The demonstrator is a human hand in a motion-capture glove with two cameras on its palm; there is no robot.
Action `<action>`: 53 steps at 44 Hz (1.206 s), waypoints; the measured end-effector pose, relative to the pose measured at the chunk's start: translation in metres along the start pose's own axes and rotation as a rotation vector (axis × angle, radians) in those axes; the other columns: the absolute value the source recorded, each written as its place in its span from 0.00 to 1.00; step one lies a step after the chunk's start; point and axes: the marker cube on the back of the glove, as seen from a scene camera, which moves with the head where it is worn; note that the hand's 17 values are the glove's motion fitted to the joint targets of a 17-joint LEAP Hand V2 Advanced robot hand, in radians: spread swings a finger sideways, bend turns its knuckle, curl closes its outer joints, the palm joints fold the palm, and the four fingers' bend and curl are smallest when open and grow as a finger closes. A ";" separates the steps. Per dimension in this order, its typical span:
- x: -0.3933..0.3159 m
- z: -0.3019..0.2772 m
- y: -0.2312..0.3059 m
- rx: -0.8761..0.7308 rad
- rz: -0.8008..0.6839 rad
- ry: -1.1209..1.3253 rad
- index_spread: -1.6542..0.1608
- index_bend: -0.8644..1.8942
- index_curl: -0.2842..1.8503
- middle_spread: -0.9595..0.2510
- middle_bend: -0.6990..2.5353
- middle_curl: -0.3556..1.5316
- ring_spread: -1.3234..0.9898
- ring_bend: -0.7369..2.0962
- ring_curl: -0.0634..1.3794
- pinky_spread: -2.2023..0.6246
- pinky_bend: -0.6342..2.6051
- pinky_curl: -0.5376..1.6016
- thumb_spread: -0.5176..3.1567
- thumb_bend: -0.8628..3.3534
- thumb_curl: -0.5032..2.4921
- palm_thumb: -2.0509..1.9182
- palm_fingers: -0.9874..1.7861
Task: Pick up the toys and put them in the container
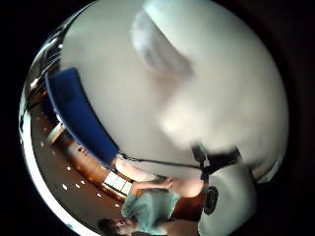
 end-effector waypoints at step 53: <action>-0.261 -0.239 0.271 0.786 -0.272 -0.124 0.76 0.64 0.57 0.63 0.59 0.65 0.39 0.70 0.57 0.67 0.47 0.51 0.31 0.20 0.46 0.70 0.71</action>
